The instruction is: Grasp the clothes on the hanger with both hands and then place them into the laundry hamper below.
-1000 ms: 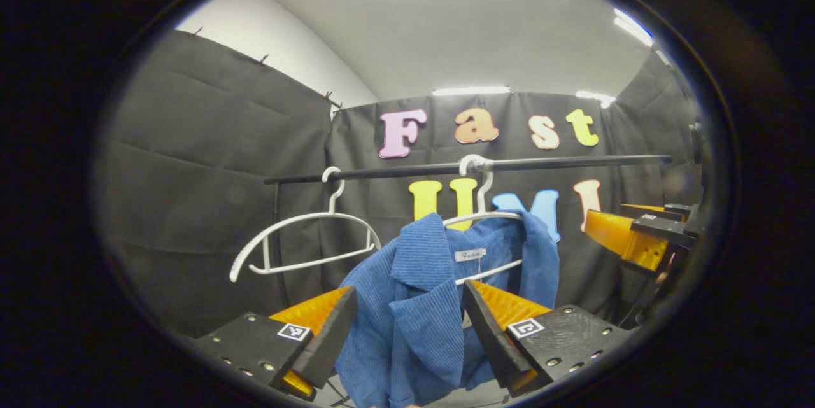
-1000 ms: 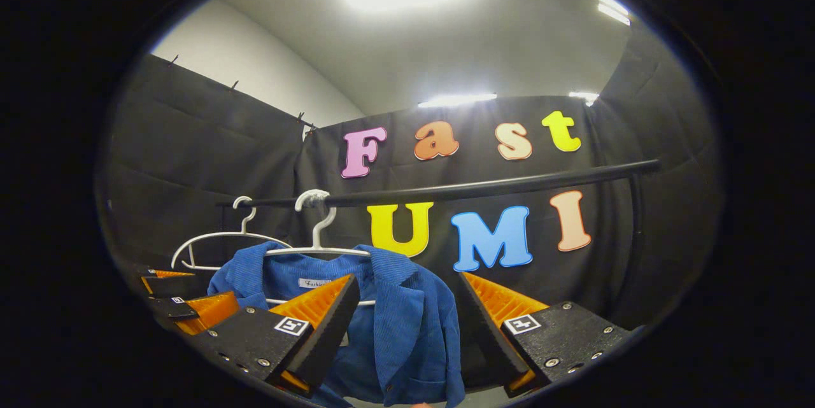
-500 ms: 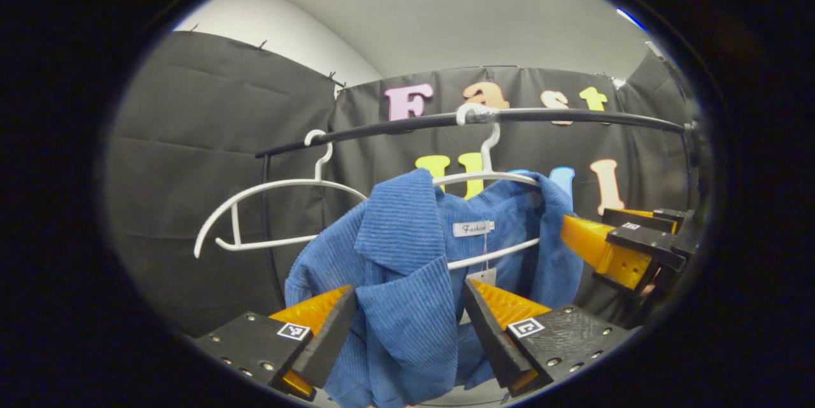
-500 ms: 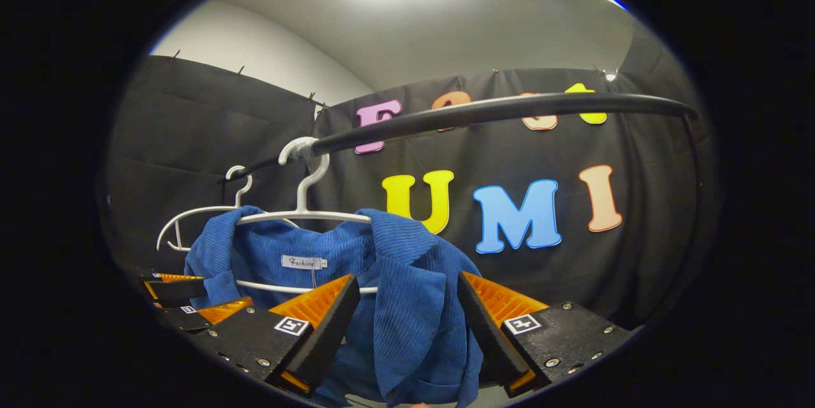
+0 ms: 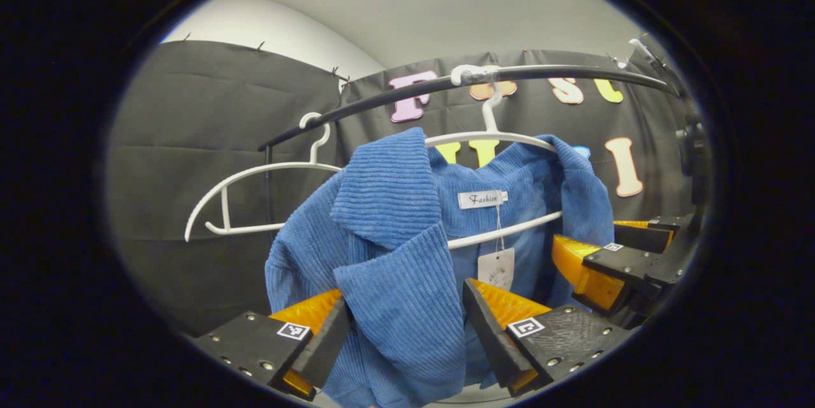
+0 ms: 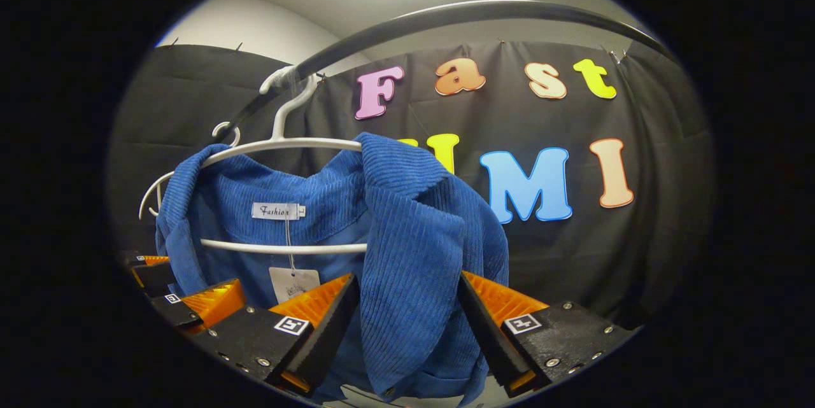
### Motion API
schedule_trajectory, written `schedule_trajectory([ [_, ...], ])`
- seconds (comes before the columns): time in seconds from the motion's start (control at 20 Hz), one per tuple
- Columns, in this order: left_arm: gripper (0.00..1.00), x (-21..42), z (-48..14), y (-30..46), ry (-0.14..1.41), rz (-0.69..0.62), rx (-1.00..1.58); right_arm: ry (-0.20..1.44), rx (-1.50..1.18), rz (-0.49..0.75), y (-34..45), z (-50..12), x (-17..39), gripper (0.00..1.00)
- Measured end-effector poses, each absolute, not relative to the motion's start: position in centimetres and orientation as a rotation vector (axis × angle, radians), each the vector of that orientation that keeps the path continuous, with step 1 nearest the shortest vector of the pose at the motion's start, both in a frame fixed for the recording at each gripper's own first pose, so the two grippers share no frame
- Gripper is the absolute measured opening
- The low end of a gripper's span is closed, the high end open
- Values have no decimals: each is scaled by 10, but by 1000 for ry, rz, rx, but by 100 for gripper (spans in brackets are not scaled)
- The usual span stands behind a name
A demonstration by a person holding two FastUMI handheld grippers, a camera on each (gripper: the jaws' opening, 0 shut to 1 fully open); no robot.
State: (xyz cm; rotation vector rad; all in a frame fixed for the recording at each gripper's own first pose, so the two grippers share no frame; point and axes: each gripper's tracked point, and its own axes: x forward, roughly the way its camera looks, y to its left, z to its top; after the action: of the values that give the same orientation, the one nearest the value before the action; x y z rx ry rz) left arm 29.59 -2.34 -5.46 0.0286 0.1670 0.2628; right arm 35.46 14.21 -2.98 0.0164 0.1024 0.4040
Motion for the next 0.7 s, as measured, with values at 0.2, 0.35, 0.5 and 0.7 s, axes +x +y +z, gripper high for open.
schedule_trajectory([
  [0.2, 98, 295, -62, -19, 180, 289, 55, 113, 11, 404, 146, -38, 364, 90],
  [0.35, 67, 294, -61, -14, 172, 304, 75, 111, 4, 410, 147, -39, 361, 67],
  [0.5, 37, 284, -56, -11, 159, 307, 80, 84, -11, 415, 144, -31, 356, 13],
  [0.7, 5, 275, -44, -4, 148, 280, 84, -36, -34, 431, 140, -2, 337, 5],
])
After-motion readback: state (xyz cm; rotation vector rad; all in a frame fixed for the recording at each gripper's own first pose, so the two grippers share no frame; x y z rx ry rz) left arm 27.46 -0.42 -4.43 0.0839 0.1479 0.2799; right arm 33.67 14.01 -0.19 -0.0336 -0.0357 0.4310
